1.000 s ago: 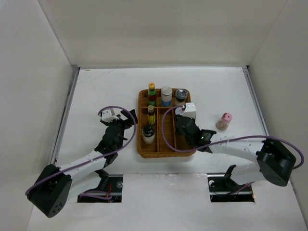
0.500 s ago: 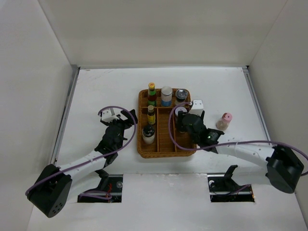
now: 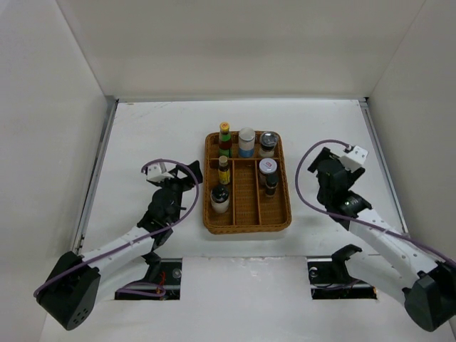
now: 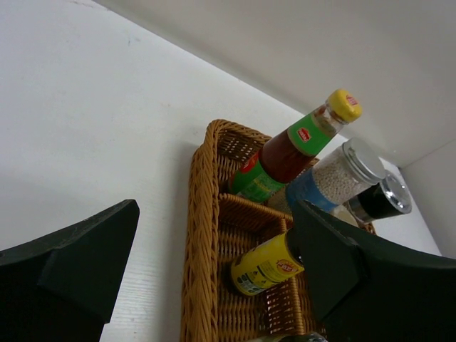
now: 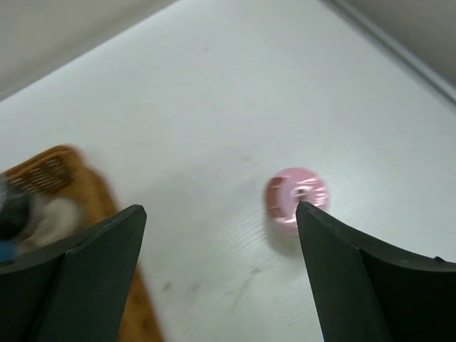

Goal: Organize the condiment bottles

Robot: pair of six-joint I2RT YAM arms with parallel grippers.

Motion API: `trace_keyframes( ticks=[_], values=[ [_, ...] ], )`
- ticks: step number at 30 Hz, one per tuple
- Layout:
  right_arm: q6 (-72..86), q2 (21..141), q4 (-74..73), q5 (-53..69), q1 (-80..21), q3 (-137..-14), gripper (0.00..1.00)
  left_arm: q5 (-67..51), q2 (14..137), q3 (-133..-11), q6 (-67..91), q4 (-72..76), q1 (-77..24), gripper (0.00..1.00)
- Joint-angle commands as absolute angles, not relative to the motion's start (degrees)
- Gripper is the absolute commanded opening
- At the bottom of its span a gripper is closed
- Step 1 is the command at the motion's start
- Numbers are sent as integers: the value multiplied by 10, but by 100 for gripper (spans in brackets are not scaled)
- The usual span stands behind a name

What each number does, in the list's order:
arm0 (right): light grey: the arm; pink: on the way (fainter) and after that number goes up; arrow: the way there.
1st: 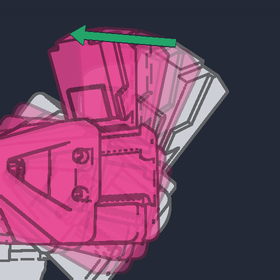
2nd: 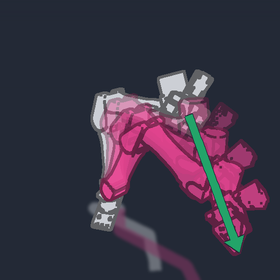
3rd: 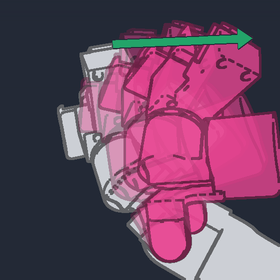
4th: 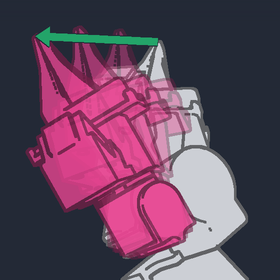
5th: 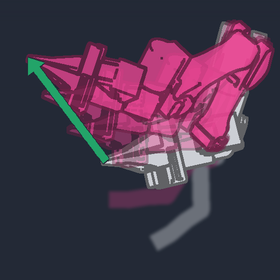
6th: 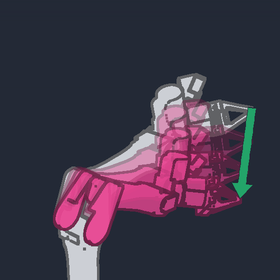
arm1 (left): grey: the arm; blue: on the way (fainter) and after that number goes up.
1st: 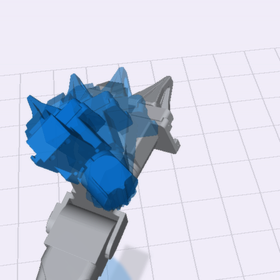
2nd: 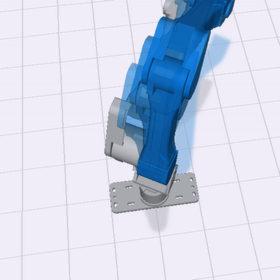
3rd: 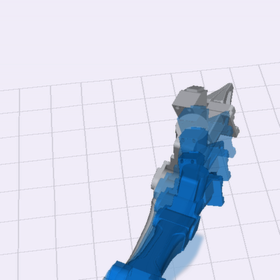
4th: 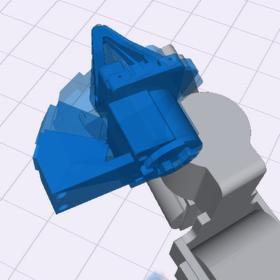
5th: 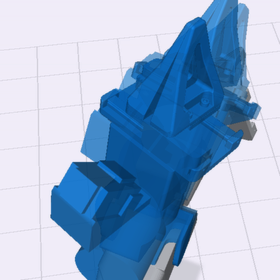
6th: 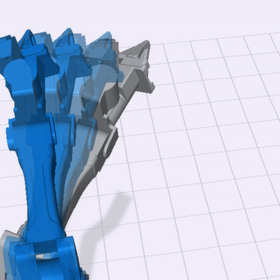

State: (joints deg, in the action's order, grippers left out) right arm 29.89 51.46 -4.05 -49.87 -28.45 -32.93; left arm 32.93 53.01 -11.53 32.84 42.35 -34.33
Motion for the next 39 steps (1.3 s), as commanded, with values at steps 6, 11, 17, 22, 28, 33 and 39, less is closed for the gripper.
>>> trace_keyframes(
  ticks=[6, 11, 17, 22, 28, 33, 39],
  values=[
    [330, 577, -60, -563, -197, -323, 95, 325, 475, -100, 342, 433, -348, 90],
    [324, 589, -34, -462, -163, -325, 90, 322, 480, -103, 344, 430, -354, 90],
    [316, 630, -4, -423, -136, -319, 89, 320, 493, -105, 345, 434, -356, 90],
    [316, 665, 20, -393, -138, -324, 73, 320, 512, -109, 345, 439, -358, 90],
    [307, 639, 22, -431, -157, -323, 44, 320, 532, -112, 345, 443, -357, 90],
    [287, 526, -34, -470, -273, -319, 41, 312, 547, -116, 344, 444, -347, 90],
    [331, 415, -213, -452, -416, -333, 41, 312, 552, -115, 344, 442, -316, 91]
  ],
)
